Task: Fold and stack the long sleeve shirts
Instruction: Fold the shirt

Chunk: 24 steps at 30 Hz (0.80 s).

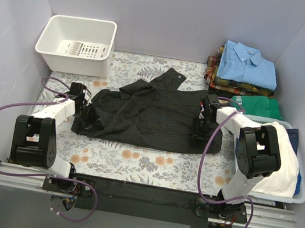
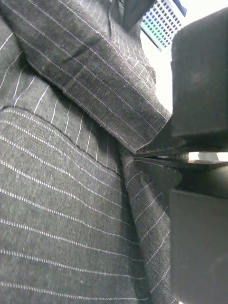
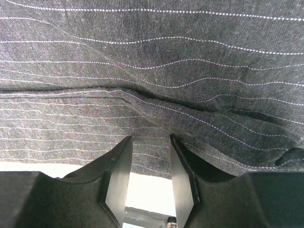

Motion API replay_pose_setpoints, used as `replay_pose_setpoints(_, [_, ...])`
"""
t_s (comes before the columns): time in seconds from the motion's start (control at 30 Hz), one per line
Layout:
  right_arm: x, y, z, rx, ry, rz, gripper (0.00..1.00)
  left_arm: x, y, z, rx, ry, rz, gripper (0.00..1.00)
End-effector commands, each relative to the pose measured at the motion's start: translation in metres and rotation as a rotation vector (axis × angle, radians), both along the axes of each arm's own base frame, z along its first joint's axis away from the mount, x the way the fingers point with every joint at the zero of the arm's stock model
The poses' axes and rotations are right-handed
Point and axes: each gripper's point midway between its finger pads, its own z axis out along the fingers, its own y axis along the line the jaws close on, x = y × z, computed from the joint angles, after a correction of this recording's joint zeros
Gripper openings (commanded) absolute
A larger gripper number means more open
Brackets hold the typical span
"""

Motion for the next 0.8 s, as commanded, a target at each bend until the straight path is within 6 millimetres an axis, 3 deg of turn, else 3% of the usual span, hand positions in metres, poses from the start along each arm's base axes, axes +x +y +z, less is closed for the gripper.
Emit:
replay_pose_setpoints(0.0, [-0.001,-0.010,0.002,-0.059,-0.001,0.000,0.45,0.016,-0.007,0.026,-0.027,-0.101,-0.029,0.00])
replay_pose_setpoints(0.37, [0.001,-0.010,0.004,-0.059,-0.009,-0.007,0.45,0.055,0.010,0.073,0.075,-0.242,-0.013,0.00])
replay_pose_setpoints(0.47, [0.001,-0.010,0.004,-0.059,-0.013,-0.007,0.45,0.065,0.017,0.079,0.115,-0.270,0.007,0.00])
replay_pose_setpoints(0.67, [0.005,-0.012,0.007,-0.067,-0.029,-0.008,0.45,0.076,0.033,0.071,0.207,-0.261,0.047,0.00])
replay_pose_setpoints(0.77, [0.007,-0.013,0.008,-0.073,-0.034,-0.012,0.45,0.077,0.056,0.067,0.322,-0.247,0.110,0.00])
